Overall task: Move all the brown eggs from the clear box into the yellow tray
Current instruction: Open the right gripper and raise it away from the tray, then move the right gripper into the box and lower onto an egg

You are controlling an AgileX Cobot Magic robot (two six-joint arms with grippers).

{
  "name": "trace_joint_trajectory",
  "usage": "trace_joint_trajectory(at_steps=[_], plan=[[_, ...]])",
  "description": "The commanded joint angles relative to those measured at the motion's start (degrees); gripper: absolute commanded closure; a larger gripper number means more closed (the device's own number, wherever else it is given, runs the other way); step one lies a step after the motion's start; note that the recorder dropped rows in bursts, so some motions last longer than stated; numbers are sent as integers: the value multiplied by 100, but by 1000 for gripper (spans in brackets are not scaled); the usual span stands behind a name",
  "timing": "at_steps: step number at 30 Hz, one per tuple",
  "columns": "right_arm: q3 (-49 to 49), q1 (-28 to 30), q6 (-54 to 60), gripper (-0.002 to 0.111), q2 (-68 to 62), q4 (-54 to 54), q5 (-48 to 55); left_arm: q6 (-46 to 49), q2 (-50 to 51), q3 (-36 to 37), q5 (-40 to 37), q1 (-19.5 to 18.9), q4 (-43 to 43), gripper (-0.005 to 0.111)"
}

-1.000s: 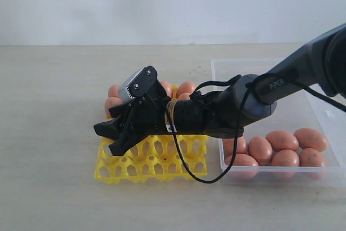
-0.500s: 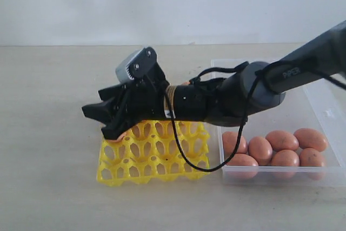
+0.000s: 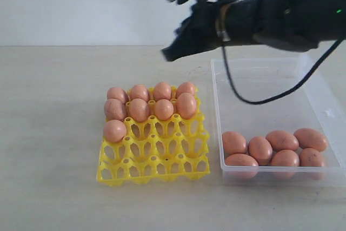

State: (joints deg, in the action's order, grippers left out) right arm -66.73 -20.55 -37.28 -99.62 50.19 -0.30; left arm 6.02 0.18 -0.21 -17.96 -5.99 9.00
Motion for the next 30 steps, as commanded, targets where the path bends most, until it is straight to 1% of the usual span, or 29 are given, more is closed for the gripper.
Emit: trace_joint_trajectory(at_steps=[1, 3, 4, 7, 9, 10, 12, 14, 16, 21, 22, 23, 30], plan=[[12, 1150, 74, 108, 128, -1136, 1588, 23, -18, 21, 9, -16, 3, 103], [12, 1455, 1176, 108, 128, -2030, 2536, 23, -18, 21, 9, -16, 3, 103], [0, 1566, 2391, 108, 128, -2663, 3301, 23, -18, 21, 9, -16, 3, 103], [-77, 1601, 5214, 108, 128, -4508, 5027, 23, -18, 21, 9, -16, 3, 103], [-130, 1536, 6289, 108, 128, -5354, 5440, 23, -18, 21, 9, -16, 3, 103], [-151, 1480, 6886, 108, 128, -5880, 5473, 23, -18, 21, 9, -16, 3, 103], [-151, 1411, 7443, 108, 128, -6292, 5324, 23, -18, 21, 9, -16, 3, 103], [-151, 1363, 7622, 107, 128, -6264, 5353, 23, -18, 21, 9, -16, 3, 103], [-151, 1337, 7610, 97, 128, -6075, 5598, 23, -18, 21, 9, -16, 3, 103], [-151, 1337, 7053, 55, 128, -5336, 5883, 23, -18, 21, 9, -16, 3, 103], [-151, 1337, 6943, 49, 128, -5207, 5869, 23, -18, 21, 9, -16, 3, 103], [-151, 1337, 6849, 48, 128, -5132, 5818, 23, -18, 21, 9, -16, 3, 103], [-151, 1337, 6725, 48, -50, -5108, 5494, 23, -18, 21, 9, -16, 3, 103]])
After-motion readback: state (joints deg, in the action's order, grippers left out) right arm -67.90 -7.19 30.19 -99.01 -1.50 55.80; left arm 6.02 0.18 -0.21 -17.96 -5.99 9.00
